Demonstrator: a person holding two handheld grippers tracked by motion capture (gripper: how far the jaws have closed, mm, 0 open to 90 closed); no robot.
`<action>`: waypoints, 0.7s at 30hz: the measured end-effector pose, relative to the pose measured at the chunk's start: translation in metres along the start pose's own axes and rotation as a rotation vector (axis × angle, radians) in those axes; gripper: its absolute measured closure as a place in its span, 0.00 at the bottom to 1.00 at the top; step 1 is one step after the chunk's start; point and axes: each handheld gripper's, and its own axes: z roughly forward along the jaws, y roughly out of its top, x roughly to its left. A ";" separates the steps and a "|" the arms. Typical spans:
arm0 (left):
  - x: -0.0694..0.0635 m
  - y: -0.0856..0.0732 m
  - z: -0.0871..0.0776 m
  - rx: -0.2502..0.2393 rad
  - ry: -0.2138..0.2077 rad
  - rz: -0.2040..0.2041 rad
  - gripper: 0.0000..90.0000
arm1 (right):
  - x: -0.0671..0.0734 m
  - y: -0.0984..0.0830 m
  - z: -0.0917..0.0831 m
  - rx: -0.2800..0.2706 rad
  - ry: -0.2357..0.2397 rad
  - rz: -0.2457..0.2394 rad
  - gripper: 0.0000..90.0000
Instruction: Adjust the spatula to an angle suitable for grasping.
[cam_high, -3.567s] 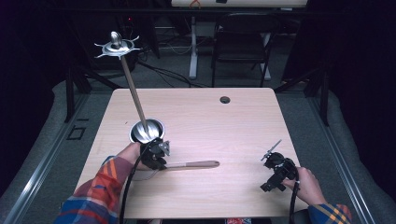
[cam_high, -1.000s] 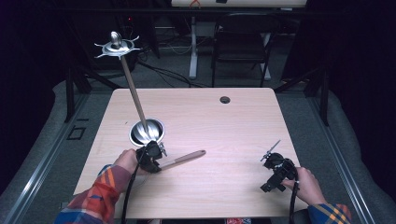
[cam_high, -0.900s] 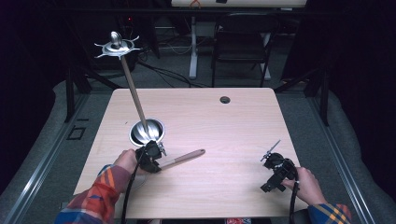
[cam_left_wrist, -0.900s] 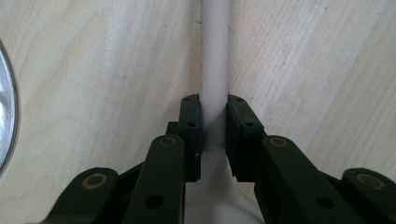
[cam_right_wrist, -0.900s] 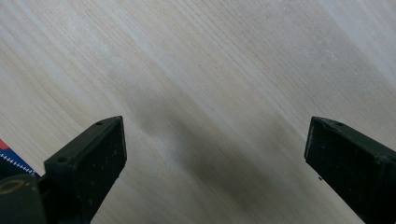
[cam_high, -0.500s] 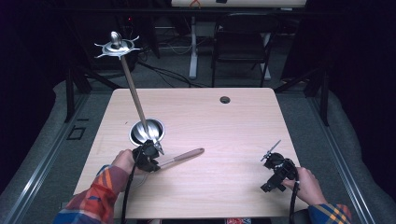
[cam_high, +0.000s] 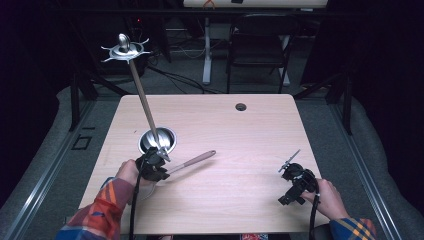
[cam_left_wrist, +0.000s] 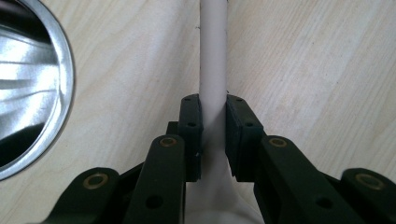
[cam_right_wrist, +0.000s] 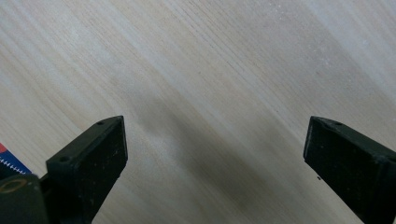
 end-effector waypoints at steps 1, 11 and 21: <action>0.000 0.000 -0.001 -0.003 0.003 -0.007 0.87 | 0.000 0.000 0.000 0.000 0.000 0.000 0.06; 0.002 -0.005 -0.011 -0.068 0.042 -0.066 0.87 | -0.002 0.002 -0.002 0.025 -0.013 -0.021 0.06; 0.003 -0.010 -0.023 -0.106 0.086 -0.091 0.87 | 0.000 0.000 0.000 0.001 -0.006 -0.004 0.06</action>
